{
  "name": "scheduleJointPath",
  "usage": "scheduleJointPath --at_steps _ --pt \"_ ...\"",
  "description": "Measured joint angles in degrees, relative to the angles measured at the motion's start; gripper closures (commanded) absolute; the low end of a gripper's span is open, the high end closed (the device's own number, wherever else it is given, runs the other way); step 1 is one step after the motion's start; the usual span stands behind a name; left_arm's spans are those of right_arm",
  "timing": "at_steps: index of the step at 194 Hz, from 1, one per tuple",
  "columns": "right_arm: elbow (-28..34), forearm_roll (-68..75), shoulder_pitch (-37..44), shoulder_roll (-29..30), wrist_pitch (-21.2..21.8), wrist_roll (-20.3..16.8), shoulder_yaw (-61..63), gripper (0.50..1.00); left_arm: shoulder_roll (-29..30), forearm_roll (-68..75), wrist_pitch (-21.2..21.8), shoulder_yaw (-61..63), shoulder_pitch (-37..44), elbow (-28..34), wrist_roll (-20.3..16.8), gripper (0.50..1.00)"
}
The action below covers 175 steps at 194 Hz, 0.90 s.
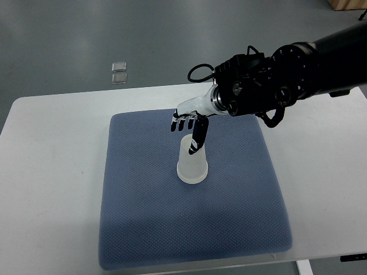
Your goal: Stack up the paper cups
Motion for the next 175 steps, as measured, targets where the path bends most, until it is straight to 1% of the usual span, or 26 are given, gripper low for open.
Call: scheduleJointPath --at_steps 30,45,70,97,119,139,161,175 --pt "-1.97 3.32 -0.02 -6.90 -0.09 0.07 5.48 0.648 0.00 0.00 0.00 -0.01 -0.04 0.00 0.00 0.500" --pt "-3.91 5.18 -1.84 -10.15 -1.56 0.60 9.16 0.648 0.00 0.00 0.00 0.00 -0.03 -0.01 0.00 0.500" --pt "-8.24 8.93 -9.80 -16.26 -6.78 2.48 18.41 0.648 0.00 0.00 -0.02 0.04 -0.04 -0.12 0.01 0.500" --pt "-11.89 10.86 -20.45 -20.28 -9.89 3.67 31.66 0.648 0.00 0.00 -0.02 0.04 -0.10 -0.19 0.01 0.500" --pt "-15.34 12.74 -30.17 -21.31 -11.82 5.73 44.12 0.648 0.00 0.00 -0.02 0.05 -0.08 -0.32 0.03 0.500" --pt "-19.70 14.12 -38.66 -20.93 -12.39 7.54 54.72 0.648 0.00 0.00 -0.02 0.05 -0.06 -0.37 0.03 0.500" --pt "-25.12 14.50 -47.88 -18.52 -11.90 10.35 67.09 0.638 0.00 0.00 -0.02 0.05 -0.08 -0.30 0.03 0.500" --pt "-29.04 14.54 -52.62 -16.38 -10.46 11.54 73.88 0.636 0.00 0.00 -0.02 0.05 -0.06 -0.27 0.03 0.500"
